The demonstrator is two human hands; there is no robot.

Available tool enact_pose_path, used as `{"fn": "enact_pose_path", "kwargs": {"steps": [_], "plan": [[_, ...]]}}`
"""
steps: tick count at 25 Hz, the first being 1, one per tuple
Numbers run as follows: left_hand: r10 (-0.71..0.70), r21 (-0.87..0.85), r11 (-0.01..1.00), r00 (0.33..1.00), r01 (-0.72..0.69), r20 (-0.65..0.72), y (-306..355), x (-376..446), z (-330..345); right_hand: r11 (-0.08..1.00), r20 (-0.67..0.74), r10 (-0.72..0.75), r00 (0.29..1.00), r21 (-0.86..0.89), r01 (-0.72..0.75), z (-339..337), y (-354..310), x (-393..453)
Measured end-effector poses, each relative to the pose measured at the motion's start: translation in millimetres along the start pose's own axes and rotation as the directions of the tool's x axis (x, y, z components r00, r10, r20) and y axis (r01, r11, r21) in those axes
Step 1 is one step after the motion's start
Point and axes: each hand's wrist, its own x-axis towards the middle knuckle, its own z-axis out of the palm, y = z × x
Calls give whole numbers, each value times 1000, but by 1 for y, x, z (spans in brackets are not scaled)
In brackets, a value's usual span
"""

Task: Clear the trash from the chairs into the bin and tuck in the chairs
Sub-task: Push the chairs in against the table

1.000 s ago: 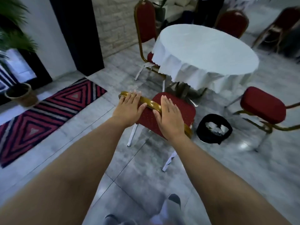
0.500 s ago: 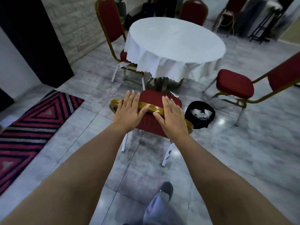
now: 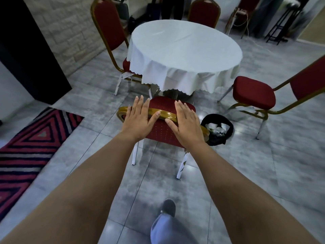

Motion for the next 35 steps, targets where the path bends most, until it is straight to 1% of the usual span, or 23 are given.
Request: {"fn": "enact_pose_path", "kwargs": {"steps": [4,10,14,20,25,27,30,35], "plan": [[-10,12,1000,1000,10,11,8,52,4,1000,25,2,1000,-5,-1,1,23,47],[-37,14,999,998,37,47,23,129,11,998,63,27,998,-57,-24,-2,59,115],[-44,-5,999,998,44,47,29,172,14,994,83,95,992,-58,-90,-1,74,154],[-48,-6,999,997,49,63,38,227,22,976,114,199,973,-113,-187,1,93,200],[-55,-8,998,995,56,80,42,252,22,960,136,255,957,-150,-235,1,99,224],[-35,-7,999,997,36,74,42,263,22,954,131,278,952,-153,-258,1,102,234],[-26,3,1000,998,26,62,44,267,25,952,126,283,951,-158,-263,1,105,239],[-19,26,1000,999,17,46,45,279,29,937,134,307,942,-214,-275,-2,107,250]]}}
